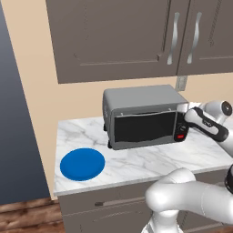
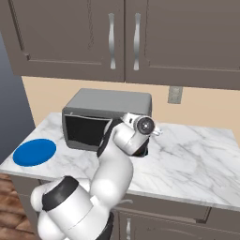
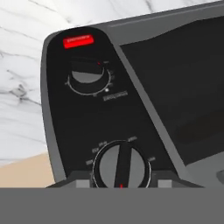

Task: Pull the toaster oven rack outwards. Pick up the baguette from the plate and place it on the toaster oven rack. Close the toaster oven door fully and set the temperature to the lowest setting.

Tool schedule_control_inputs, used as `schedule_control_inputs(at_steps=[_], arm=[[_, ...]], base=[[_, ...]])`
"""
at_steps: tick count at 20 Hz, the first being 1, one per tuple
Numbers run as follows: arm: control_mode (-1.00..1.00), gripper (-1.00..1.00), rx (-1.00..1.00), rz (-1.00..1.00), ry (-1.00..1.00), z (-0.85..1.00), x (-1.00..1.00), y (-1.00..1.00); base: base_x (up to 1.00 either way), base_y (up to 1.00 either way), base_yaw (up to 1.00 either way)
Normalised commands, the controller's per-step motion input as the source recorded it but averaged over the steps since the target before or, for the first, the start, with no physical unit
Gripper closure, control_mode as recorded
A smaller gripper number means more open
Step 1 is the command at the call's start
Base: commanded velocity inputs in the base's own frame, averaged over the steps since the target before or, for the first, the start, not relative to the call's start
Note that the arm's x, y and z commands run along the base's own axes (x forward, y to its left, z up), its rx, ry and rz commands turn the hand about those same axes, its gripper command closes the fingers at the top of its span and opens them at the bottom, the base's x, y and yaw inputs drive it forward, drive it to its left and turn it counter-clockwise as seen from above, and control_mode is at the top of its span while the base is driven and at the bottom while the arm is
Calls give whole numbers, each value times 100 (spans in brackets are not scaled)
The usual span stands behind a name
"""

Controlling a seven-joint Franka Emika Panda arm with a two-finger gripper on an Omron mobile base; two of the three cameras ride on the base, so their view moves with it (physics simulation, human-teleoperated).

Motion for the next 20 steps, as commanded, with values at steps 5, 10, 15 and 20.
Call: schedule_control_inputs(at_steps=[5, 10, 15, 20], arm=[[-100, 100, -12, 29, -5, 0, 37, 0], [-100, 100, -19, 42, 0, 0, 34, 0], [-100, 100, -24, 43, -1, 0, 37, 0], [-100, 100, -29, 45, -3, -1, 39, 0]], base=[[0, 0, 0], [0, 0, 0], [0, 0, 0], [0, 0, 0]])
